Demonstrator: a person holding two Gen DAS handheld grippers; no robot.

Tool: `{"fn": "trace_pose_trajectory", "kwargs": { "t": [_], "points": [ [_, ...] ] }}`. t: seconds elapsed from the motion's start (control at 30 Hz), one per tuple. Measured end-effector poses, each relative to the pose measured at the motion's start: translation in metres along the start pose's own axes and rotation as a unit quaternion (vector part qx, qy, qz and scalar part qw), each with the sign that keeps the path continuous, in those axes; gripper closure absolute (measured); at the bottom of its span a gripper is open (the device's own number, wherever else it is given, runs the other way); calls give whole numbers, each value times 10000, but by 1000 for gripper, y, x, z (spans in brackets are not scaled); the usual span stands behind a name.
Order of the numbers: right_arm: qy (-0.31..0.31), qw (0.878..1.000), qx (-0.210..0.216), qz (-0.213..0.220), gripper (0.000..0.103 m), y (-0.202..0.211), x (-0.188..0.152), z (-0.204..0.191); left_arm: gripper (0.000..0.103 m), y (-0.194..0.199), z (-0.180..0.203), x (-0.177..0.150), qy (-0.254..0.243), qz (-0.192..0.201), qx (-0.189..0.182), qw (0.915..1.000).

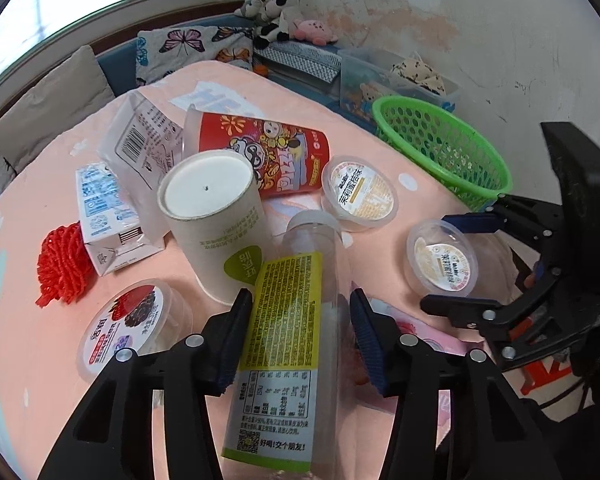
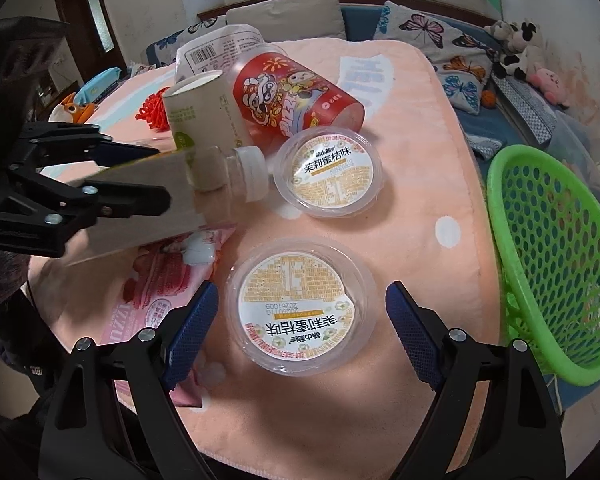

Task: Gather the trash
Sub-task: 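Reach the left tool to the clear yellow-labelled bottle and close on it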

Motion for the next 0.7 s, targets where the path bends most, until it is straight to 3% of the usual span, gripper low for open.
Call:
{"fn": "trace_pose_trajectory", "kwargs": {
  "t": [0.2,0.53,0.7],
  "points": [
    [-124,9999,29,15,28,-2,0,3,56,10,-1,-3,66,121,48,9999],
    [-62,10000,-2,-7,25,-3,-1,1,55,1,1,-9,41,-191,-28,9998],
    [-28,10000,-44,4,22,-1,-1,4,48,-5,2,-7,-1,-337,-43,9994]
  ]
}}
Point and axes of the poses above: each gripper's, at about its wrist camera, not at the fingertips, and y roughly against the way its jaws point, z to its right, x to its top, the point moved 10 cm from there along -y, roughly the way its jaws point, and after that the axes turned 3 degrees about x, right-handed, at the moved point
